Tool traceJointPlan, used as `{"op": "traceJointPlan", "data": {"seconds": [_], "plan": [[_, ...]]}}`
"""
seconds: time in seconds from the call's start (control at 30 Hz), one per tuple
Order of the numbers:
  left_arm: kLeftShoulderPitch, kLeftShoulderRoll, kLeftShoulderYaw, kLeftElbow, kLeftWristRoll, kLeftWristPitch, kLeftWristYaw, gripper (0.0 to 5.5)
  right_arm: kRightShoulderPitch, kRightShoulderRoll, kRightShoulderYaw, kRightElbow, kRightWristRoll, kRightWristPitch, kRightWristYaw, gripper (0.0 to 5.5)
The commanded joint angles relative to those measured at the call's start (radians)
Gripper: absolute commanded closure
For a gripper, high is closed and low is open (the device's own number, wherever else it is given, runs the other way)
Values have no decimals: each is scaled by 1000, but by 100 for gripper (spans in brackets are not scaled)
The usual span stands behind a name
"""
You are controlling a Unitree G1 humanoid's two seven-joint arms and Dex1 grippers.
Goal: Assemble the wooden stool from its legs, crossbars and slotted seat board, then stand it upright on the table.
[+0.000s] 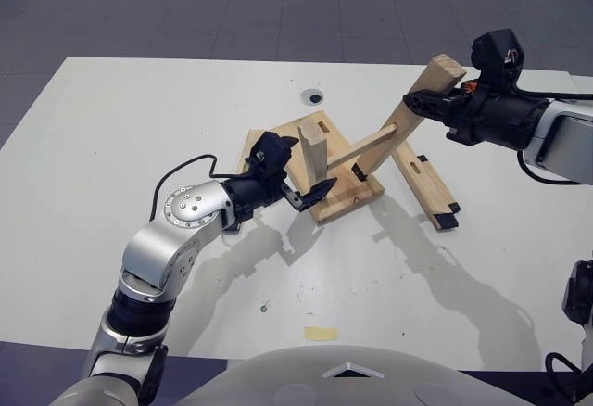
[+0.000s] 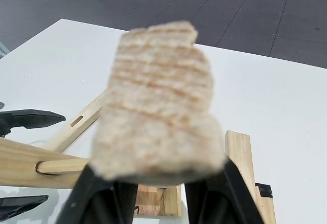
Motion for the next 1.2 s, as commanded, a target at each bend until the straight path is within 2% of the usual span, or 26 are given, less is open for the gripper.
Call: {"op": "traceJointPlan", "data": {"seconds": [0.03,0.17,0.33,0.53,0.73,0.93,1.1,1.13,1.2], "plan": [[4,-2,-8,-6,18,1,11,10,14,-42,31,-22,52,-55,-9,449],[9,-3,-1,-11,16,4,14,10,34,-77,72,-26,94,-86,-15,449],[5,-8,-4,-10,19,4,22,10,146,-55,146,-46,73,-128,-25,449],[-7,-8,-2,-1,22,4,21,10,267,-18,234,-84,-72,-161,13,449],[-13,-6,7,1,20,5,21,10,358,1,261,-146,-193,-196,42,449],[-30,-2,20,14,16,3,12,10,268,80,190,-162,-253,-299,19,449],[-45,12,41,19,10,4,-1,10,222,98,168,-194,-262,-308,4,449],[-50,17,49,20,7,4,-5,10,223,104,160,-197,-264,-314,-6,412],[-57,38,71,29,1,-1,-25,10,209,122,136,-197,-267,-335,-28,382]]}}
